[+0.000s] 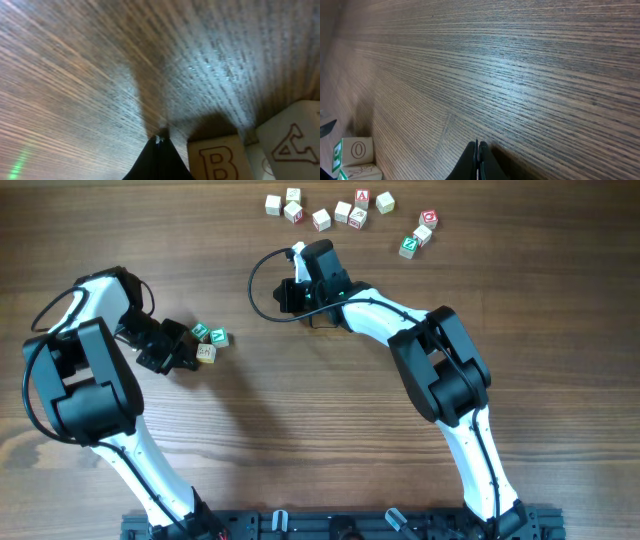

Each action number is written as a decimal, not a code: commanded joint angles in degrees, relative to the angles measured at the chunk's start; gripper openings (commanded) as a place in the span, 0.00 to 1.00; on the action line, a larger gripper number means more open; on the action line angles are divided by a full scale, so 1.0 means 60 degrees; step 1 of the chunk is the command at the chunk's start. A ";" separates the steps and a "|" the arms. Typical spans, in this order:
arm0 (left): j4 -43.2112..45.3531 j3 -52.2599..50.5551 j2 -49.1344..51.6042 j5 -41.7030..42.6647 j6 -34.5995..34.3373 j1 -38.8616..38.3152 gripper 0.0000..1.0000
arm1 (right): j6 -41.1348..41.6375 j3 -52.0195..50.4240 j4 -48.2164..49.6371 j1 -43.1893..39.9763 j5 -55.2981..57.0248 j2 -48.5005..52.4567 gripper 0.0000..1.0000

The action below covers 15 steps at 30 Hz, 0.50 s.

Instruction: Form a circle

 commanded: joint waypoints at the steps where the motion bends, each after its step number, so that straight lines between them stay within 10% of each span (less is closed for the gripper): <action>1: 0.0146 -0.0106 -0.0186 0.0178 -0.0306 0.0036 0.04 | 0.0055 -0.0157 -0.0273 -0.0146 0.0350 0.0182 0.05; 15: 0.0386 -0.0106 -0.0186 0.0175 -0.0379 0.0036 0.04 | 0.0055 -0.0157 -0.0270 -0.0146 0.0350 0.0182 0.04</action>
